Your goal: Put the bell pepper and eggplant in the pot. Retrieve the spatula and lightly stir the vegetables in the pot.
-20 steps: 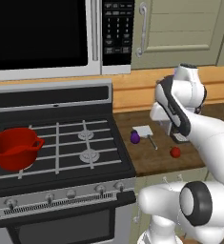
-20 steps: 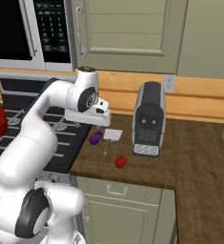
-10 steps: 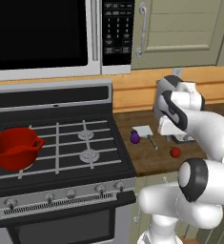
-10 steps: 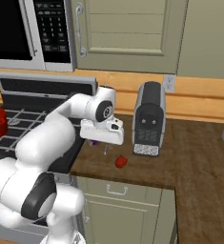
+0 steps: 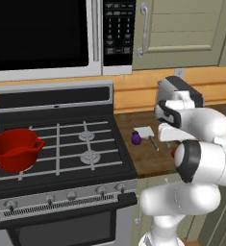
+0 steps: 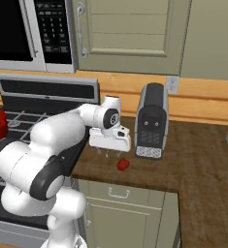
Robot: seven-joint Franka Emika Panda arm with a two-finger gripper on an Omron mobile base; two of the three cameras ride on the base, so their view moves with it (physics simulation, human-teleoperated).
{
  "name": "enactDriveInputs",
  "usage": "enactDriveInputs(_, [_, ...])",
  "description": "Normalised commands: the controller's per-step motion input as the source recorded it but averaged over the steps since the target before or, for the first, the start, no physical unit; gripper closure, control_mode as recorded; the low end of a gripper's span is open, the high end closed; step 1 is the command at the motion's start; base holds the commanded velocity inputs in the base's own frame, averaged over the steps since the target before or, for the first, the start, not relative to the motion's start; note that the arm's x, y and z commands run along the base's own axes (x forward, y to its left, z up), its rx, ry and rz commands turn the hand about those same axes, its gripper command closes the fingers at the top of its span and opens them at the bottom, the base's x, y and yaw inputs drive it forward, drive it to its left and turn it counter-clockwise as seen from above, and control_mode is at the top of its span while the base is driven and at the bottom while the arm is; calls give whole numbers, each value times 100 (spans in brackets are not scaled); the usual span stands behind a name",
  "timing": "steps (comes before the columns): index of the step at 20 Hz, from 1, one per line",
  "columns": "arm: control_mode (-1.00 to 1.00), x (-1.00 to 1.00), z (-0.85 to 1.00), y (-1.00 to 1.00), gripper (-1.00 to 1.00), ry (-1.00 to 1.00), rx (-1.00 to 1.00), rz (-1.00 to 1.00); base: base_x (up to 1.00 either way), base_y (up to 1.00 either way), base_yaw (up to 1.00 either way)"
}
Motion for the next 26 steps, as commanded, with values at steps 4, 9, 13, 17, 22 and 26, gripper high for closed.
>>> enactDriveInputs(4, [-100, 28, -38, -6, -100, 0, 0, 0, 0, 0, 0])
enactDriveInputs(9, [-100, 26, -39, -24, -100, 0, 0, -2, 0, 0, 0])
enactDriveInputs(13, [-100, 24, -35, -20, -100, -1, 0, -4, 0, 0, 0])
enactDriveInputs(17, [-100, 19, -24, -16, -100, 0, 0, -3, 0, 0, 0])
enactDriveInputs(22, [-100, 21, -29, -14, -100, 0, 0, -3, 0, 0, 0])
enactDriveInputs(26, [-100, 16, -28, -15, -100, 0, 0, -2, 0, 0, 0])
